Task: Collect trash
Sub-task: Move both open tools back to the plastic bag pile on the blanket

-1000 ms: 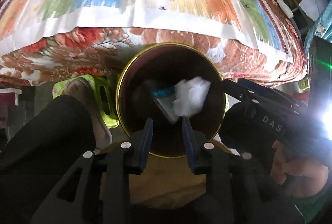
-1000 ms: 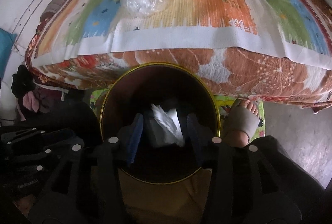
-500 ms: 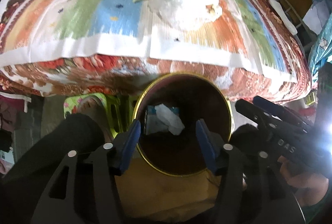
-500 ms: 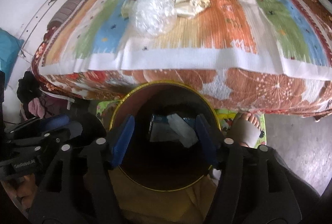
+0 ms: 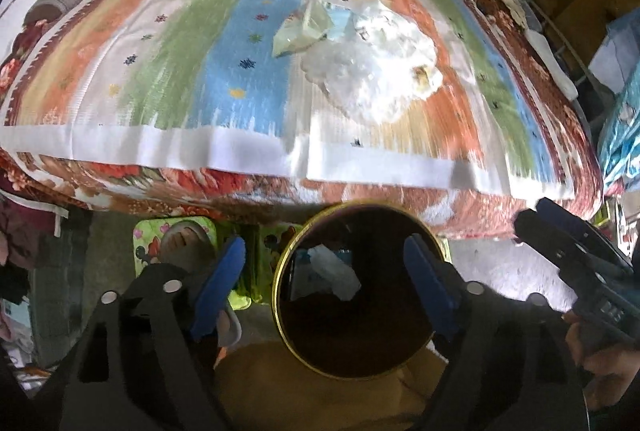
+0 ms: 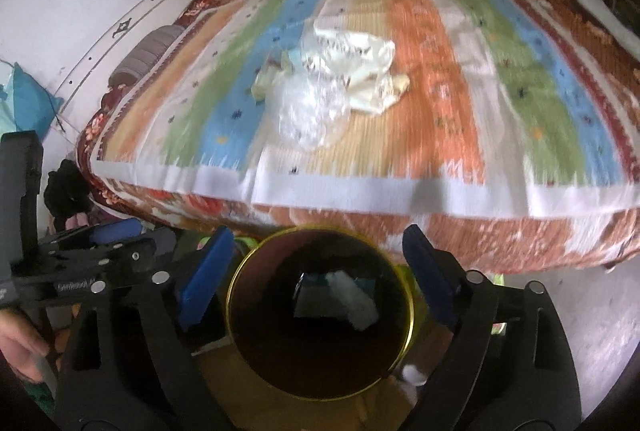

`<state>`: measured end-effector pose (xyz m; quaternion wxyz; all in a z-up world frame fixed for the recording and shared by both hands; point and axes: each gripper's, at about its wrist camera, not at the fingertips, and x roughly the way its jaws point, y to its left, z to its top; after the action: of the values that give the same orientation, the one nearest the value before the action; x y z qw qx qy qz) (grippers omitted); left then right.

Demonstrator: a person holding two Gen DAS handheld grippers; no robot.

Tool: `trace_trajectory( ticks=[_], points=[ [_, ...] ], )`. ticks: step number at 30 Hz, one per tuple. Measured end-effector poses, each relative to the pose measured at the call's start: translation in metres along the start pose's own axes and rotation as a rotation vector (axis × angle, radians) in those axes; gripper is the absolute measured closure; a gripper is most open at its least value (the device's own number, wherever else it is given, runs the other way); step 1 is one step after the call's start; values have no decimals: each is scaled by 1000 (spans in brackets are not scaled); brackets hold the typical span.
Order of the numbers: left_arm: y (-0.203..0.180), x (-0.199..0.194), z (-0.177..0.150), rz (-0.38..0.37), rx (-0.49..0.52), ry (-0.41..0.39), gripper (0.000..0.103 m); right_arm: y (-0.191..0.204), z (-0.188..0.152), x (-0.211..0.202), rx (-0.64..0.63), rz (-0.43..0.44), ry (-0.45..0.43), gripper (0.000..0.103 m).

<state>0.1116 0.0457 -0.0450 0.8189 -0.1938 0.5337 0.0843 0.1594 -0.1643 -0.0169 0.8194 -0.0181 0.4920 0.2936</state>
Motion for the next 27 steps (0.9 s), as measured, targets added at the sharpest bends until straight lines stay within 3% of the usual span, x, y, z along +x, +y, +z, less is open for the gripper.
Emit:
trace_trajectory(
  ticks=[5,9,16,27],
  points=[
    [5,1,18,-2,-13,1,16,1,14,-5,-26,1,-25,12],
    [9,-1,35,5,-14,-36,6,-2,25,-5,-30,-8,-36,9],
    [16,4,65,44,-18,-74,6,0,44,-1,-46,-7,-62,9],
    [32,14,107,-8,-110,-128,6,13,79,18,-91,-37,-96,9]
  ],
)
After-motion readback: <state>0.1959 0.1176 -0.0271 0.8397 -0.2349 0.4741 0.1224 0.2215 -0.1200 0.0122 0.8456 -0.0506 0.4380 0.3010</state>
